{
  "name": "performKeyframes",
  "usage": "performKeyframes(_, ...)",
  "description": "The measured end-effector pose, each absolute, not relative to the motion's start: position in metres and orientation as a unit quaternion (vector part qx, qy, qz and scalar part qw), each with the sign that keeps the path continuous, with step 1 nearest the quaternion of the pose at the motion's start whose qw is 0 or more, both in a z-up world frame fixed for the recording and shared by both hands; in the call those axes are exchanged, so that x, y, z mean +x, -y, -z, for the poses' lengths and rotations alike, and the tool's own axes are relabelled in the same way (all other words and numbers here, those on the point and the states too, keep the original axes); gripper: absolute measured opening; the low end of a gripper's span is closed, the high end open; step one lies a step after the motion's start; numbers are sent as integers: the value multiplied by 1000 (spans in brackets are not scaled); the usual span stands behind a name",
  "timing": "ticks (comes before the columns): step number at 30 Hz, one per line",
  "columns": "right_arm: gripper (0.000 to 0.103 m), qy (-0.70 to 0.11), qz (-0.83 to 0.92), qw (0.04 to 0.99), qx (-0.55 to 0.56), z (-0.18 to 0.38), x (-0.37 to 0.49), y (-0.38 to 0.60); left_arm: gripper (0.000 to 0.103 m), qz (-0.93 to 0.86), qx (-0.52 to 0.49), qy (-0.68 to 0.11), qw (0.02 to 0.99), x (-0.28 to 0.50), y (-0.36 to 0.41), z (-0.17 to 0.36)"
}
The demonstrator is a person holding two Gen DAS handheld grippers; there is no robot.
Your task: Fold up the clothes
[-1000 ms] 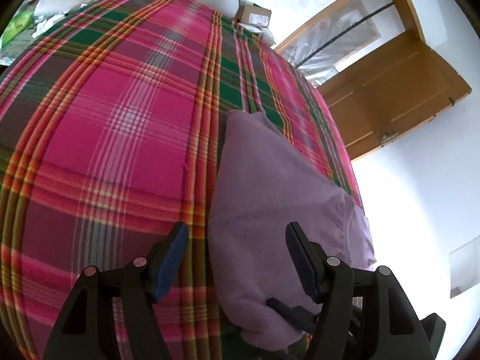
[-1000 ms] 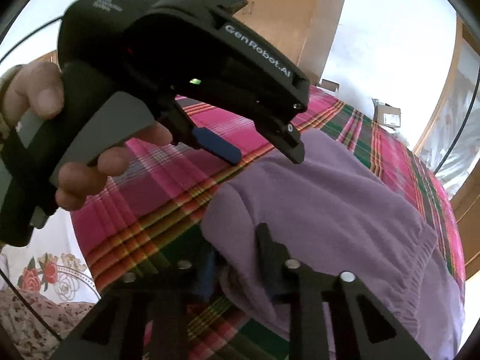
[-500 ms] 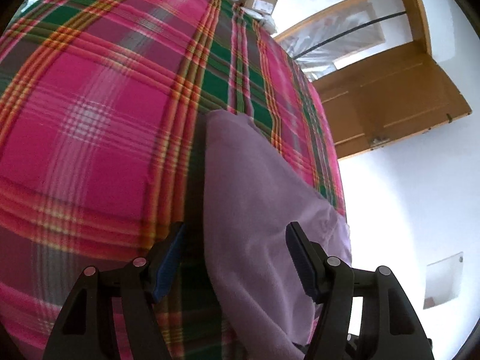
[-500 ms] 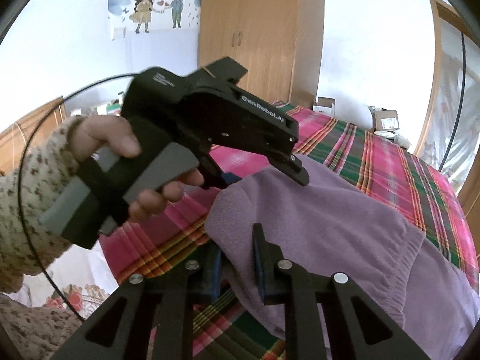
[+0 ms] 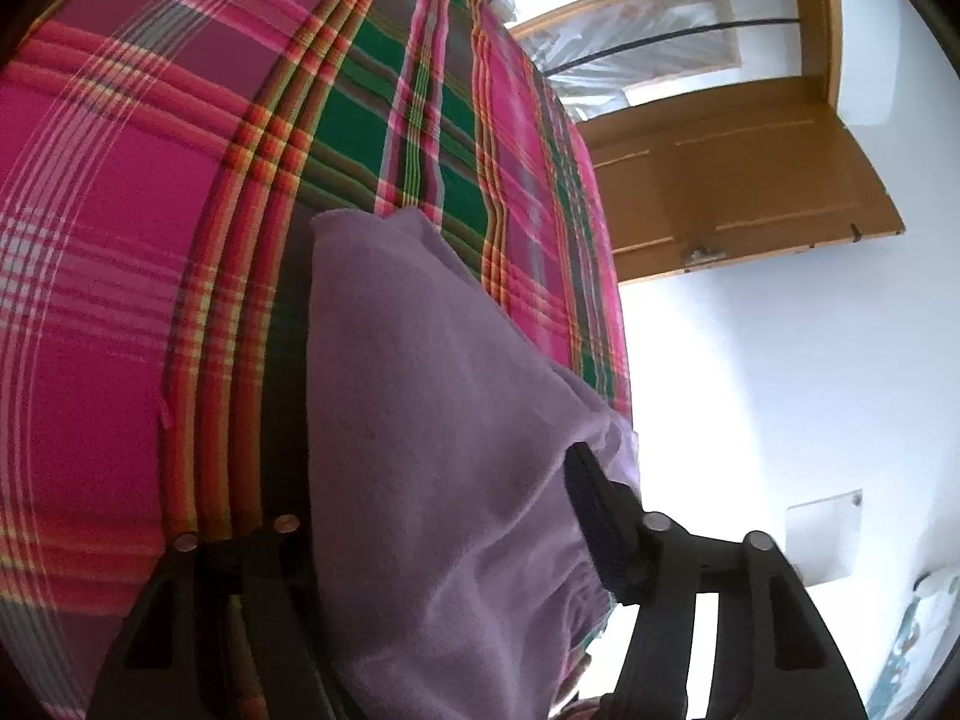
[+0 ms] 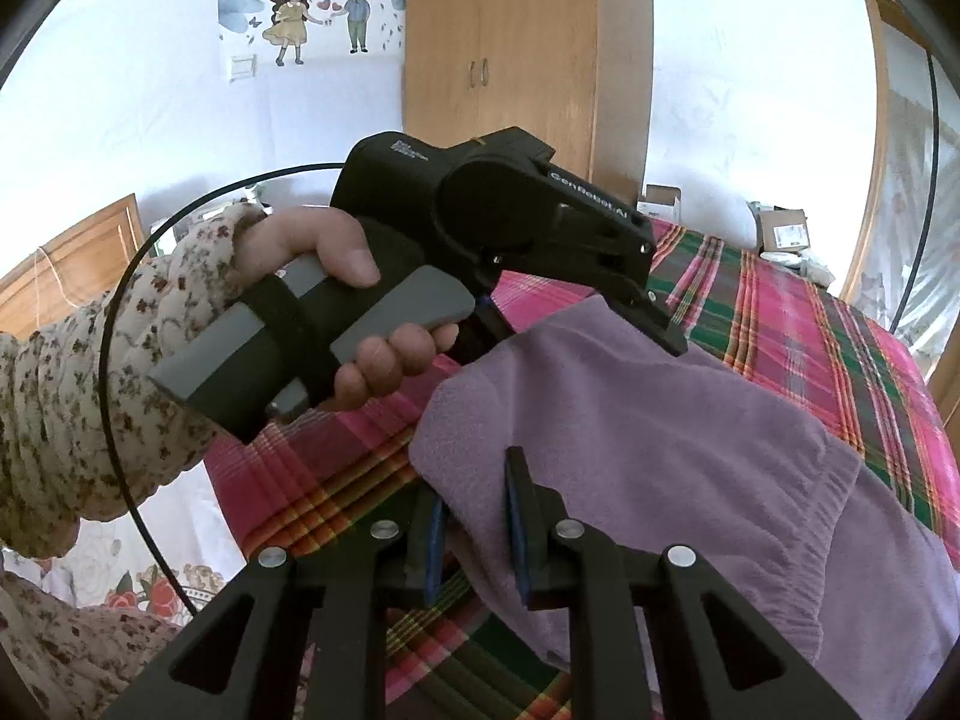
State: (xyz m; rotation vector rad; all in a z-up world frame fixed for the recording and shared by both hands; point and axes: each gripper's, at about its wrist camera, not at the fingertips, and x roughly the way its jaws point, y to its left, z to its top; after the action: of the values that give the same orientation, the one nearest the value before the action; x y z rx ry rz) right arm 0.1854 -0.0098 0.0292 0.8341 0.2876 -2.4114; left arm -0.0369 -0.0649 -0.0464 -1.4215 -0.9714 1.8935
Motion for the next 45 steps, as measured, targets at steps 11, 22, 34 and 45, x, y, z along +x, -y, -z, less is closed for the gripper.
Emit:
performKeyframes(11, 18, -106, 902, 272, 317, -30, 167, 18, 25, -724, -534, 336, 279, -41, 66, 44)
performKeyframes(22, 17, -118, 900, 277, 315, -31, 166, 40, 10, -744, -499, 343, 285, -40, 77, 38)
performKeyframes(34, 17, -120, 877, 345, 312, -34, 158, 89, 10, -766, -479, 349, 248, -16, 132, 33)
performKeyframes(45, 17, -121, 841, 422, 315, -28, 155, 144, 10, -786, -470, 360, 178, 8, 215, 34)
